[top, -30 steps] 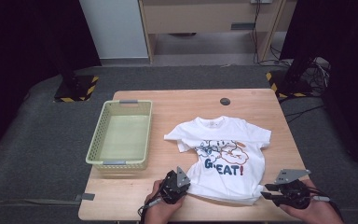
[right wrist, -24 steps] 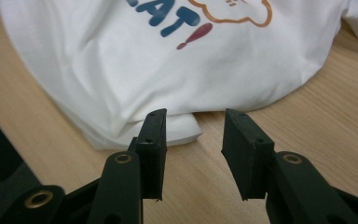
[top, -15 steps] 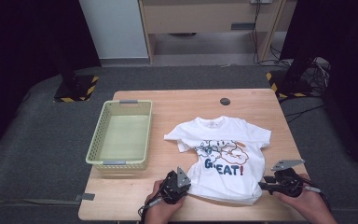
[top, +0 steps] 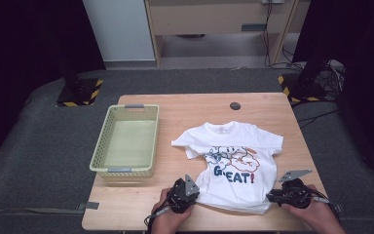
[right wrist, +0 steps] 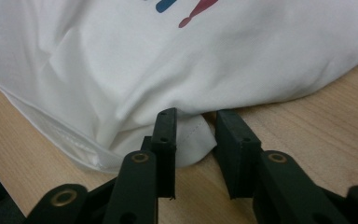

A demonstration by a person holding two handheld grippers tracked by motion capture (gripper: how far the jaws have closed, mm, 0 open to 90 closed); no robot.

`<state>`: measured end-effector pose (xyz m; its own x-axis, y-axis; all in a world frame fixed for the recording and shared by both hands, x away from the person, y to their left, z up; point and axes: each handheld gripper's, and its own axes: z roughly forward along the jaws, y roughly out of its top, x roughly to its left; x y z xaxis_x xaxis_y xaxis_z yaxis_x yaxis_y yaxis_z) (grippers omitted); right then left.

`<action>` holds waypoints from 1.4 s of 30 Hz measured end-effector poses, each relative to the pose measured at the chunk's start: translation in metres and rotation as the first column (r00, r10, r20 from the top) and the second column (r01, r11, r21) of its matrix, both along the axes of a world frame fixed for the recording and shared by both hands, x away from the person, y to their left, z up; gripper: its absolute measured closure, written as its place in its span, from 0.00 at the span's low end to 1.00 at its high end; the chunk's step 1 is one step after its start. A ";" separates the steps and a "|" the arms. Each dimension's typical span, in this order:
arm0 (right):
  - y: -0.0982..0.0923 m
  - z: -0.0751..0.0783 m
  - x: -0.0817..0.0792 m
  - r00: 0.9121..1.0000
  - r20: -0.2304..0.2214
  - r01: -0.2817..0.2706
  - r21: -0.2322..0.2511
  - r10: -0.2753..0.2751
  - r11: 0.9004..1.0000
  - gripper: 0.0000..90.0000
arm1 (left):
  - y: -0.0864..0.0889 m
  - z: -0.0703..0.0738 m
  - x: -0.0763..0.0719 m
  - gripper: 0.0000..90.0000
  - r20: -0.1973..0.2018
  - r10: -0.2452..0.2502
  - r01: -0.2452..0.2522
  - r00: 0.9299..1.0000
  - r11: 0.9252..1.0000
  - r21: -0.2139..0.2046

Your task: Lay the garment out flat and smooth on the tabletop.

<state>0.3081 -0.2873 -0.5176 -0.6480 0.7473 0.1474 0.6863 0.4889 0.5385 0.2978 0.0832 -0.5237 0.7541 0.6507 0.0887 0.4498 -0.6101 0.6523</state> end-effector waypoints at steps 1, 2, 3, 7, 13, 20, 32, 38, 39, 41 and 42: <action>0.000 0.000 -0.001 1.000 -0.002 -0.002 -0.001 0.002 1.000 0.86 | 0.000 0.000 0.000 0.85 0.000 0.001 -0.001 1.000 1.000 -0.001; 0.001 0.000 -0.001 1.000 -0.005 -0.001 -0.003 0.000 1.000 0.89 | 0.000 0.000 0.000 0.85 0.001 0.002 -0.002 1.000 1.000 -0.001; 0.000 0.000 -0.001 1.000 -0.008 -0.006 -0.006 0.006 1.000 0.91 | 0.000 0.000 0.000 0.85 0.003 0.002 -0.002 1.000 1.000 0.001; 0.002 0.000 -0.001 1.000 -0.011 -0.006 -0.005 0.006 1.000 0.96 | 0.000 0.000 0.000 0.85 0.004 0.008 -0.008 1.000 1.000 -0.003; 0.001 0.004 -0.004 1.000 0.005 0.011 -0.023 -0.011 1.000 0.97 | 0.002 0.003 -0.001 0.87 0.021 0.020 -0.020 1.000 1.000 -0.011; -0.018 0.023 -0.017 0.997 0.035 0.071 -0.017 -0.071 0.997 0.97 | -0.001 0.008 -0.004 0.89 0.029 0.007 -0.007 1.000 1.000 -0.026; -0.028 0.026 -0.057 0.990 0.057 0.135 -0.055 -0.132 0.989 0.96 | -0.005 0.009 -0.009 0.90 0.025 -0.010 0.011 1.000 1.000 -0.025; -0.032 0.017 -0.060 0.986 0.061 0.159 -0.066 -0.155 0.985 0.96 | -0.008 0.008 -0.012 0.90 0.017 -0.026 0.026 1.000 0.999 -0.022; -0.033 0.015 -0.060 0.986 0.060 0.159 -0.065 -0.156 0.985 0.96 | -0.008 0.009 -0.013 0.92 0.021 -0.029 0.030 0.999 0.999 -0.021; -0.032 0.014 -0.059 0.987 0.064 0.154 -0.061 -0.150 0.986 0.96 | -0.005 0.013 -0.015 0.94 0.021 -0.028 0.028 0.999 0.999 -0.023; -0.031 0.014 -0.059 0.987 0.069 0.150 -0.059 -0.146 0.987 0.96 | -0.003 0.017 -0.017 0.95 0.024 -0.021 0.022 0.999 0.999 -0.029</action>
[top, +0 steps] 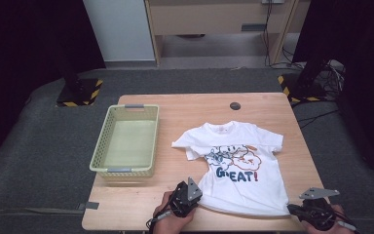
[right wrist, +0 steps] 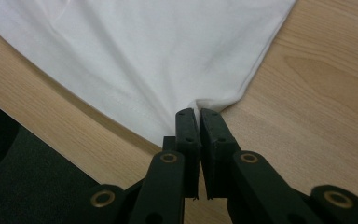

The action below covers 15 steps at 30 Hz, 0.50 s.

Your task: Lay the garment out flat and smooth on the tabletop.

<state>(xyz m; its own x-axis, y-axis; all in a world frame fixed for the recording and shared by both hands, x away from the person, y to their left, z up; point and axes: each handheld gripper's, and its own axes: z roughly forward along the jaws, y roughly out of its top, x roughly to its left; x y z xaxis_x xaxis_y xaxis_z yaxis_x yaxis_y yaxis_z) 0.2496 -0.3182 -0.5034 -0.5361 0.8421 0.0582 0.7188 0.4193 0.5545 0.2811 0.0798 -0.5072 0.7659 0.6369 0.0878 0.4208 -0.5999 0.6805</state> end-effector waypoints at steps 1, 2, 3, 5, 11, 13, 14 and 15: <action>0.001 0.000 0.001 1.000 0.004 -0.006 0.004 0.006 1.000 0.96 | 0.002 0.003 -0.002 0.96 0.001 0.004 -0.004 1.000 1.000 -0.008; 0.002 0.000 0.001 1.000 0.002 -0.006 0.008 0.006 1.000 0.96 | 0.004 0.005 -0.004 0.96 0.000 0.002 -0.002 1.000 1.000 -0.006; 0.004 0.000 0.002 1.000 0.007 -0.014 0.005 0.014 1.000 0.96 | 0.006 0.006 -0.007 0.96 -0.003 0.004 -0.004 1.000 1.000 -0.005; 0.006 0.000 0.004 1.000 0.005 -0.022 0.003 0.022 1.000 0.96 | 0.008 0.007 -0.015 0.96 -0.019 0.003 -0.003 1.000 1.000 -0.017; 0.010 0.003 0.006 0.999 0.011 -0.039 -0.012 0.039 0.999 0.96 | 0.004 0.017 -0.036 0.96 0.012 -0.010 0.010 1.000 1.000 0.014; 0.012 0.003 0.005 0.999 0.013 -0.044 -0.012 0.045 0.999 0.96 | 0.006 0.019 -0.041 0.96 0.011 -0.010 0.009 1.000 1.000 0.019; 0.014 0.003 0.005 0.999 0.011 -0.046 -0.013 0.046 0.999 0.96 | 0.007 0.019 -0.044 0.96 0.010 -0.007 0.007 1.000 1.000 0.021; 0.015 0.003 0.004 0.999 0.012 -0.049 -0.011 0.049 0.999 0.96 | 0.010 0.020 -0.046 0.96 0.010 0.000 -0.001 1.000 1.000 0.022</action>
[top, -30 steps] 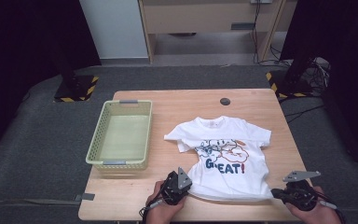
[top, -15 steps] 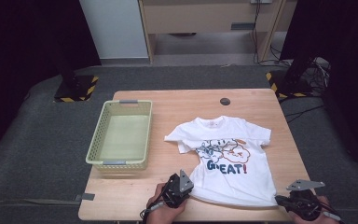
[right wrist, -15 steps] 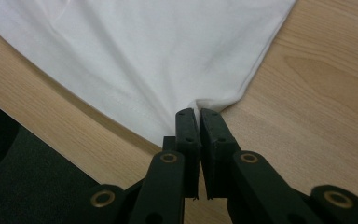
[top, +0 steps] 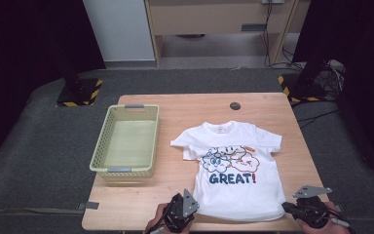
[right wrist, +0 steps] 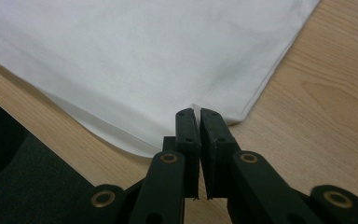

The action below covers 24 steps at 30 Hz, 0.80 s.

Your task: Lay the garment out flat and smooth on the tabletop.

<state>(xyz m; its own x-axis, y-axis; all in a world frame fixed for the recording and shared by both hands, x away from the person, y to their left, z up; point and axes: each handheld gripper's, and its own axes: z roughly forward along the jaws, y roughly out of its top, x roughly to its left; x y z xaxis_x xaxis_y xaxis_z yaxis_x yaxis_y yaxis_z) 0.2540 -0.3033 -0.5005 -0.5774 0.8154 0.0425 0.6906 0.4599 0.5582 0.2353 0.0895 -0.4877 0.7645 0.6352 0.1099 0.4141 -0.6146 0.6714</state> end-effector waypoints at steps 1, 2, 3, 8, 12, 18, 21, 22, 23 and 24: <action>0.001 0.000 0.000 1.000 0.003 -0.007 -0.001 0.007 1.000 0.96 | 0.003 0.000 -0.002 0.96 0.000 0.008 -0.008 1.000 1.000 0.000; 0.003 -0.001 0.000 1.000 0.001 -0.011 -0.003 0.011 1.000 0.97 | 0.006 0.000 -0.003 0.96 -0.004 0.017 -0.017 1.000 1.000 -0.001; 0.004 -0.001 0.000 1.000 0.000 -0.015 -0.001 0.015 1.000 0.97 | 0.009 0.000 -0.004 0.96 -0.007 0.028 -0.028 1.000 1.000 -0.005; 0.007 0.002 -0.003 0.999 0.004 -0.032 0.006 0.031 0.999 0.97 | 0.012 -0.004 -0.008 0.94 -0.022 0.038 -0.038 0.999 0.999 -0.009; 0.000 0.011 -0.009 1.000 0.023 -0.007 0.018 0.006 1.000 0.97 | 0.004 -0.004 -0.008 0.93 -0.042 0.006 -0.007 0.999 1.000 -0.029; -0.006 0.021 -0.022 0.999 0.033 -0.005 0.009 0.005 1.000 0.97 | -0.001 -0.002 -0.013 0.95 -0.042 -0.011 0.010 0.999 1.000 -0.020; -0.002 0.022 -0.028 0.999 0.031 -0.022 0.008 0.022 1.000 0.97 | 0.006 0.002 -0.014 0.95 -0.035 0.006 -0.007 0.999 1.000 -0.024; 0.001 0.022 -0.029 0.999 0.029 -0.030 0.007 0.029 1.000 0.97 | 0.009 0.002 -0.015 0.95 -0.033 0.013 -0.013 0.999 1.000 -0.026; 0.003 0.022 -0.030 0.999 0.026 -0.035 0.007 0.035 0.999 0.97 | 0.012 0.003 -0.016 0.95 -0.032 0.019 -0.020 0.999 0.999 -0.028; 0.005 0.022 -0.030 0.999 0.026 -0.041 0.007 0.041 0.999 0.97 | 0.015 0.003 -0.016 0.94 -0.033 0.026 -0.027 0.999 0.999 -0.035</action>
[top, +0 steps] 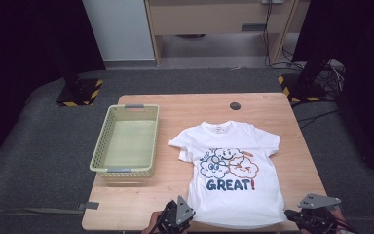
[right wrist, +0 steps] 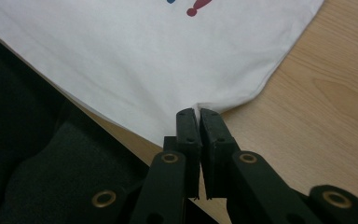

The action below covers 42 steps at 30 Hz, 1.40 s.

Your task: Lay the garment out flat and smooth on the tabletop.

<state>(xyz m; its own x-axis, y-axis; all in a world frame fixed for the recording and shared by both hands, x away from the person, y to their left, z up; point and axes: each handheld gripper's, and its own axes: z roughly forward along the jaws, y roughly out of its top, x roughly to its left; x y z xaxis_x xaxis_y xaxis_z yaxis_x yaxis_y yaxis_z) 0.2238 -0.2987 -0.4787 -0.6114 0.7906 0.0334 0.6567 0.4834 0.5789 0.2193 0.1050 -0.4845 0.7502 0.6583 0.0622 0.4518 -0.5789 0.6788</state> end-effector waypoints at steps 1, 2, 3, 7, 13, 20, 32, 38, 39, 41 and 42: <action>0.001 0.000 -0.001 1.000 0.001 -0.003 0.001 0.003 1.000 0.97 | 0.002 0.000 -0.001 0.94 -0.001 0.005 -0.005 1.000 1.000 -0.007; 0.002 0.000 -0.001 1.000 0.001 -0.005 0.002 0.005 1.000 0.97 | 0.003 0.000 -0.001 0.93 -0.002 0.008 -0.008 1.000 1.000 -0.012; 0.003 0.000 -0.001 1.000 0.001 -0.003 0.003 0.003 1.000 0.97 | 0.004 0.000 -0.002 0.92 -0.003 0.004 -0.004 1.000 1.000 -0.013; 0.000 0.000 0.001 1.000 0.010 0.006 0.009 -0.006 1.000 0.86 | 0.000 0.001 0.001 0.63 0.020 0.028 -0.027 0.999 0.999 -0.029; -0.006 -0.001 0.018 0.999 0.029 0.021 0.021 -0.021 1.000 0.59 | -0.007 0.003 0.026 0.36 0.026 0.061 -0.060 0.998 0.997 -0.048; -0.013 -0.011 0.054 0.998 0.043 0.043 0.033 -0.044 0.999 0.42 | -0.013 -0.013 0.069 0.26 -0.007 0.102 -0.103 0.995 0.993 -0.053; -0.024 -0.026 0.122 0.989 0.067 0.126 0.086 -0.131 0.988 0.16 | -0.011 -0.036 0.099 0.18 -0.006 0.146 -0.146 0.989 0.988 -0.046; -0.027 -0.026 0.151 0.987 0.066 0.140 0.108 -0.147 0.984 0.13 | -0.010 -0.039 0.098 0.16 0.006 0.150 -0.149 0.989 0.988 -0.041; -0.027 -0.025 0.156 0.986 0.066 0.145 0.111 -0.153 0.983 0.14 | -0.010 -0.041 0.098 0.15 0.003 0.151 -0.151 0.989 0.988 -0.039; -0.029 -0.023 0.166 0.983 0.070 0.160 0.115 -0.168 0.980 0.16 | -0.009 -0.042 0.098 0.15 0.001 0.154 -0.153 0.988 0.988 -0.036; -0.029 -0.022 0.170 0.981 0.074 0.168 0.123 -0.177 0.978 0.19 | -0.008 -0.043 0.098 0.15 0.002 0.158 -0.158 0.987 0.987 -0.036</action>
